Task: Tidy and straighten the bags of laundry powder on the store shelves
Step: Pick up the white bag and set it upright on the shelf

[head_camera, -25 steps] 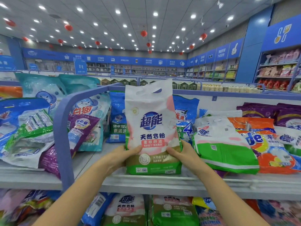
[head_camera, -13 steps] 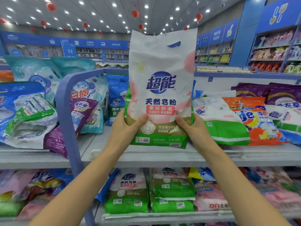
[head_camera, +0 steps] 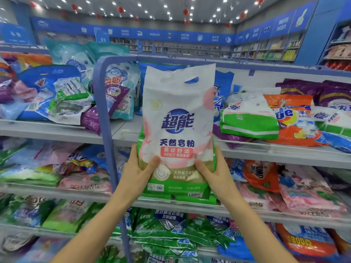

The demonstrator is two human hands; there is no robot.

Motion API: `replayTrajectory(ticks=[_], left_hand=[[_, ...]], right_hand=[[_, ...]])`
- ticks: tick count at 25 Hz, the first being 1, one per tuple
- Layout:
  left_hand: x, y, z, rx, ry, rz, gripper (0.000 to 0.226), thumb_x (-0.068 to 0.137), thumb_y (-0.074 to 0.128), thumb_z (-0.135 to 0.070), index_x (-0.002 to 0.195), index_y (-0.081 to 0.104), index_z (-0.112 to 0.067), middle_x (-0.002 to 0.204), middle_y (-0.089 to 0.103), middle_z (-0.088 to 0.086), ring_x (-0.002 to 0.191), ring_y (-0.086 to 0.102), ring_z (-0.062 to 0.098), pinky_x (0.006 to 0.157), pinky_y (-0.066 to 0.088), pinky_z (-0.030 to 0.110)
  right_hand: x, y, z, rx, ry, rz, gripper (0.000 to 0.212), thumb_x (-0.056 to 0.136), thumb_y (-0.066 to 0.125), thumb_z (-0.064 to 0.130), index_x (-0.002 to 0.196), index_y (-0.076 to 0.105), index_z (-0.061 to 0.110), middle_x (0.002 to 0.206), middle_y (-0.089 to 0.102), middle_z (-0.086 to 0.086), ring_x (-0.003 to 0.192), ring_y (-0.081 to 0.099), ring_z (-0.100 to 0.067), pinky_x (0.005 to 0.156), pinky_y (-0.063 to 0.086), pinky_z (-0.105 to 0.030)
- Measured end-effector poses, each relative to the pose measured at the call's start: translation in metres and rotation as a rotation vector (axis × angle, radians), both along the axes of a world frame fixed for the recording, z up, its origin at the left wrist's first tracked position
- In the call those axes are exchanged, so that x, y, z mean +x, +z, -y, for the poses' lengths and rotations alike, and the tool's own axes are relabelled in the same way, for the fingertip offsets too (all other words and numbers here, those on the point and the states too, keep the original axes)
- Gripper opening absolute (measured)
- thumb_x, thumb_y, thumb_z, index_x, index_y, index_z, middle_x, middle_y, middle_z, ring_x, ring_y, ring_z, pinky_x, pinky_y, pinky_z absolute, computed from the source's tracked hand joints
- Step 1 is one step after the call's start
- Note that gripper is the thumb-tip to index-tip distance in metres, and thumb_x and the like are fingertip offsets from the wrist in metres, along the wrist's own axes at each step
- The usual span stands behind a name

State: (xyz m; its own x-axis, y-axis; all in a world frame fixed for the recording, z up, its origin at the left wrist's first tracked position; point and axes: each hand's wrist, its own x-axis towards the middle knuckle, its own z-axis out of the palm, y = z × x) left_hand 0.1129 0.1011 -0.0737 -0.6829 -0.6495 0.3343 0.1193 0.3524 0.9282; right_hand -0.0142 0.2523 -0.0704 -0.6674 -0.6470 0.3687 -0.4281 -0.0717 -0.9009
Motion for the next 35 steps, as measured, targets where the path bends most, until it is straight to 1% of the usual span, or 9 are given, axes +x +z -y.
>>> replayTrajectory(ticks=[3,6,12,15,20,26,29,32,35], left_hand=[[0.024,-0.041,-0.021,0.031,-0.023,0.058,0.035,0.083,0.062,-0.046,0.109,0.038,-0.045,0.106,0.058,-0.025,0.09,0.058,-0.018,0.075,0.044,0.006],[0.054,-0.087,-0.037,0.135,-0.008,0.158,0.067,0.07,0.062,-0.063,0.128,0.034,-0.046,0.124,0.058,-0.017,0.113,0.057,0.002,0.098,0.045,0.032],[0.086,-0.152,-0.06,0.306,0.085,0.295,0.035,0.091,0.055,-0.022,0.116,0.036,-0.039,0.104,0.052,-0.028,0.089,0.053,-0.017,0.082,0.046,0.008],[0.083,-0.177,-0.055,0.406,0.127,0.358,0.024,0.089,0.057,-0.025,0.105,0.048,-0.039,0.104,0.062,-0.017,0.094,0.063,0.004,0.075,0.05,0.018],[0.038,-0.183,-0.01,0.448,0.157,0.375,0.013,0.091,0.056,-0.03,0.102,0.053,-0.036,0.1,0.062,-0.015,0.096,0.061,0.007,0.083,0.048,0.026],[-0.054,-0.179,0.092,0.414,0.167,0.377,0.063,0.092,0.053,-0.038,0.143,0.032,-0.009,0.142,0.043,0.004,0.13,0.041,0.022,0.106,0.03,0.031],[-0.09,-0.176,0.136,0.397,0.168,0.403,0.063,0.087,0.06,-0.039,0.138,0.037,-0.011,0.133,0.05,0.006,0.121,0.047,0.023,0.097,0.033,0.027],[-0.109,-0.182,0.176,0.356,0.156,0.474,0.066,0.073,0.066,-0.056,0.125,0.047,-0.02,0.119,0.06,0.002,0.109,0.055,0.023,0.1,0.037,0.035],[-0.122,-0.195,0.194,0.067,0.111,0.677,0.07,0.082,0.051,-0.062,0.136,0.036,-0.021,0.113,0.062,0.005,0.1,0.059,0.027,0.092,0.045,0.039]], right_hand=[[0.018,-0.037,-0.023,0.072,0.05,0.061,0.047,0.078,0.062,0.037,0.116,0.035,0.042,0.11,0.051,0.03,0.092,0.049,0.027,0.081,0.045,-0.007],[0.039,-0.073,-0.04,0.168,0.103,0.133,0.042,0.08,0.062,0.034,0.11,0.035,0.046,0.109,0.047,0.033,0.092,0.048,0.026,0.08,0.042,-0.002],[0.064,-0.147,-0.047,0.346,0.148,0.259,0.054,0.082,0.064,0.034,0.127,0.035,0.032,0.11,0.053,0.026,0.101,0.054,0.007,0.092,0.047,-0.023],[0.06,-0.176,-0.036,0.404,0.121,0.366,0.054,0.083,0.066,0.033,0.129,0.042,0.022,0.115,0.061,0.01,0.104,0.061,-0.008,0.097,0.048,-0.036],[0.027,-0.192,0.011,0.366,-0.019,0.506,0.041,0.085,0.065,0.029,0.123,0.055,0.016,0.112,0.066,0.001,0.101,0.063,-0.013,0.088,0.052,-0.029],[-0.044,-0.176,0.111,0.415,-0.203,0.401,0.065,0.09,0.056,0.038,0.143,0.03,0.011,0.138,0.046,-0.004,0.129,0.042,-0.025,0.108,0.032,-0.036],[-0.074,-0.174,0.159,0.385,-0.222,0.306,0.052,0.094,0.053,0.029,0.139,0.033,0.012,0.114,0.059,-0.006,0.104,0.057,-0.024,0.101,0.044,-0.04],[-0.086,-0.179,0.191,0.427,-0.289,0.263,0.062,0.093,0.054,0.028,0.145,0.024,0.012,0.133,0.049,-0.008,0.118,0.052,-0.024,0.095,0.035,-0.021],[-0.088,-0.19,0.207,0.573,-0.382,0.095,0.058,0.091,0.054,0.037,0.14,0.031,0.016,0.145,0.037,-0.006,0.116,0.053,-0.024,0.088,0.038,-0.022]])
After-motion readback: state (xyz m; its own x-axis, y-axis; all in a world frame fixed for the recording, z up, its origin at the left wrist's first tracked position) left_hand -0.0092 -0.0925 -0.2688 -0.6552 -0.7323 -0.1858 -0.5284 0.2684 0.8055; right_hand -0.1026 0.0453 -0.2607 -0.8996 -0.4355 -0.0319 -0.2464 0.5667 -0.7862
